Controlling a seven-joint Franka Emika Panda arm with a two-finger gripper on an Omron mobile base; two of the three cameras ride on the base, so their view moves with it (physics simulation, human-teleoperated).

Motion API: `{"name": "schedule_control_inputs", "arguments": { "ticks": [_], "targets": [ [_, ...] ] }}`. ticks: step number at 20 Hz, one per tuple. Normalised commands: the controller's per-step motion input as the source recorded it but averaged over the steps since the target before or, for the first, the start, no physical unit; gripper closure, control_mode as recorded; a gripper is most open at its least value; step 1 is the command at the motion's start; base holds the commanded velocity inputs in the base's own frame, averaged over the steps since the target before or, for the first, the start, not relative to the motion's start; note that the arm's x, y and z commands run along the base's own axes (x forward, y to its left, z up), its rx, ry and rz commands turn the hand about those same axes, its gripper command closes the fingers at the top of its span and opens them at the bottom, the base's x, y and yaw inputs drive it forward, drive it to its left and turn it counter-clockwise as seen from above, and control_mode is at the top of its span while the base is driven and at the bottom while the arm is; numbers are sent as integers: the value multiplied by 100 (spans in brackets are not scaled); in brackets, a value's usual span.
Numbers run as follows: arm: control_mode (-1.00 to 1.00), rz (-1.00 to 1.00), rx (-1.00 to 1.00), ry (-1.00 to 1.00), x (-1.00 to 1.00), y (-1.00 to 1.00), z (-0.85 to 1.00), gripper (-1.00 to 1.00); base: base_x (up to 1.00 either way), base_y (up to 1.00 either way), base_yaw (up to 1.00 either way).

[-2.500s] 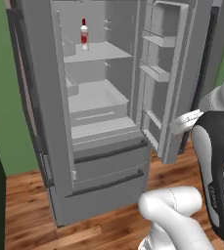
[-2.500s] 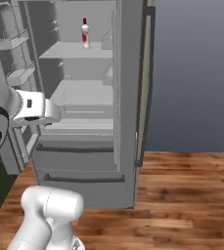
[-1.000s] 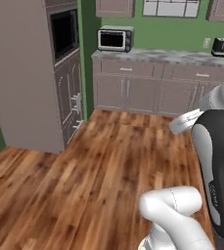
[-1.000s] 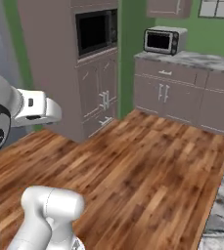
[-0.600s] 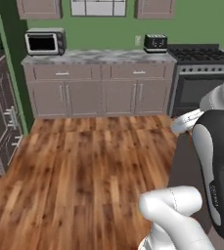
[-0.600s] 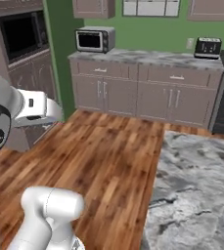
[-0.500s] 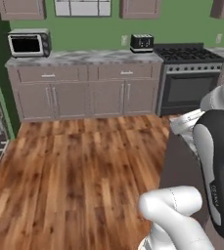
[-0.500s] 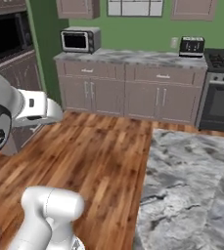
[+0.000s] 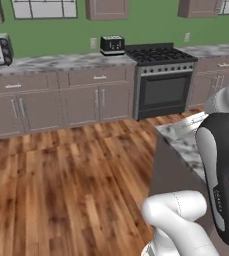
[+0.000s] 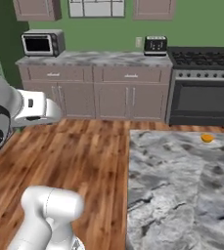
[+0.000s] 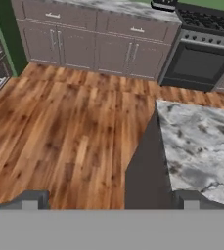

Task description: Place the liquor on the top shelf of the fridge to keep it out of children's reach, and place the orange and apple on lower shelves for easy access.

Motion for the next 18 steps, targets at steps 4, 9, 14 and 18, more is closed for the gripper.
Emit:
{"name": "schedule_control_inputs", "arguments": {
  "ticks": [4,9,14,18],
  "targets": [
    [100,0,0,0,0,0,0,-100,48,29,-30],
    [100,0,0,0,0,0,0,-100,47,22,-43],
    [100,0,0,0,0,0,0,-100,34,34,-57],
    [100,0,0,0,0,0,0,-100,29,47,-61]
  ]
}}
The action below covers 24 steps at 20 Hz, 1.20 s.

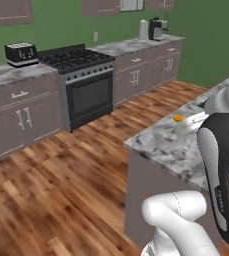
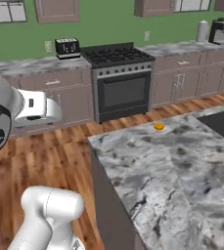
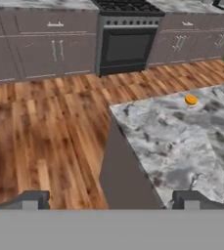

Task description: Place the liquor on the top shelf of the fridge to keep it out of children's reach, and place the orange and apple on lower shelves for easy access.

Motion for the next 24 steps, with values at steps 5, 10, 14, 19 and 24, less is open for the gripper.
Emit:
{"name": "schedule_control_inputs", "arguments": {
  "ticks": [5,10,14,19,24],
  "targets": [
    [100,0,0,0,0,0,0,-100,28,66,-61],
    [100,0,0,0,0,0,0,-100,32,78,-60],
    [100,0,0,0,0,0,0,-100,31,86,-58],
    [100,0,0,0,0,0,0,-100,22,84,-56],
    [100,0,0,0,0,0,0,-100,7,74,-54]
  ]
}}
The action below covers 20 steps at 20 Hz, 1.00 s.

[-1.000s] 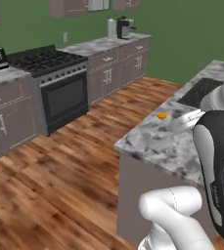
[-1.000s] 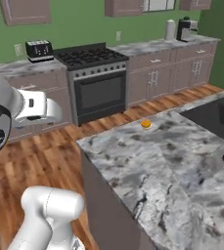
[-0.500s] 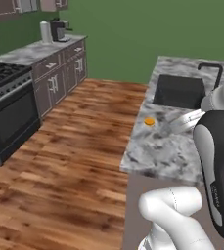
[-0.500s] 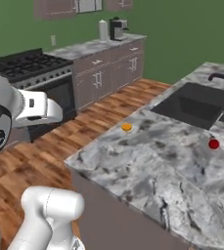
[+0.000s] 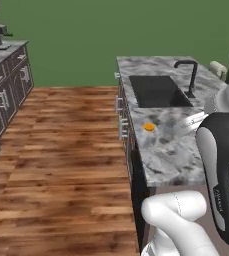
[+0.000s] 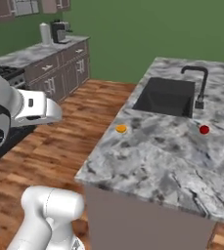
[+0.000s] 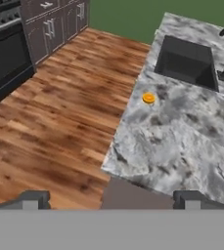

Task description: Place the liquor on the top shelf of the fridge to keep it out of children's reach, and place the orange and apple on lower shelves for easy access.

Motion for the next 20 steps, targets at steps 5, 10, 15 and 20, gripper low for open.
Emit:
{"name": "schedule_control_inputs", "arguments": {
  "ticks": [5,10,15,20],
  "targets": [
    [100,0,0,0,0,0,0,-100,1,66,-53],
    [100,0,0,0,0,0,0,-100,8,73,-54],
    [100,0,0,0,0,0,0,-100,16,80,-56],
    [100,0,0,0,0,0,0,-100,22,86,-56]
  ]
}}
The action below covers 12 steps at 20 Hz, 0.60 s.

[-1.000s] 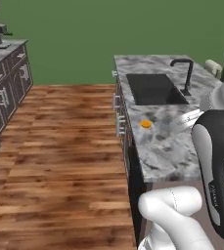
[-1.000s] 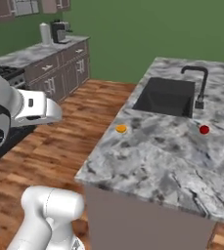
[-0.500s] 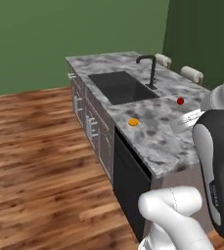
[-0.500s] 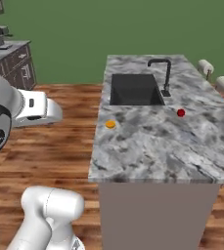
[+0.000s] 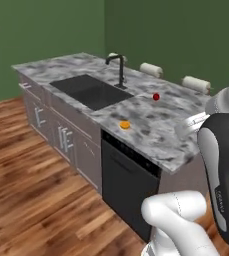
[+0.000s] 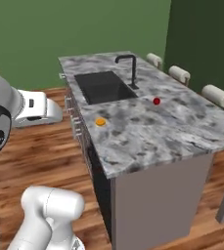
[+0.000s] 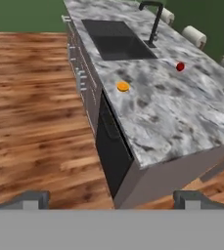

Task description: Place the liquor on the top shelf of the fridge to keep it out of children's reach, and place the orange and apple on lower shelves for easy access.

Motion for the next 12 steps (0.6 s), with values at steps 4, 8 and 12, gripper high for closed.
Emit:
{"name": "schedule_control_inputs", "arguments": {
  "ticks": [4,8,12],
  "targets": [
    [100,0,0,0,0,0,0,-100,30,93,-56],
    [100,0,0,0,0,0,0,-100,33,98,-56],
    [100,0,0,0,0,0,0,-100,33,99,-55]
  ]
}}
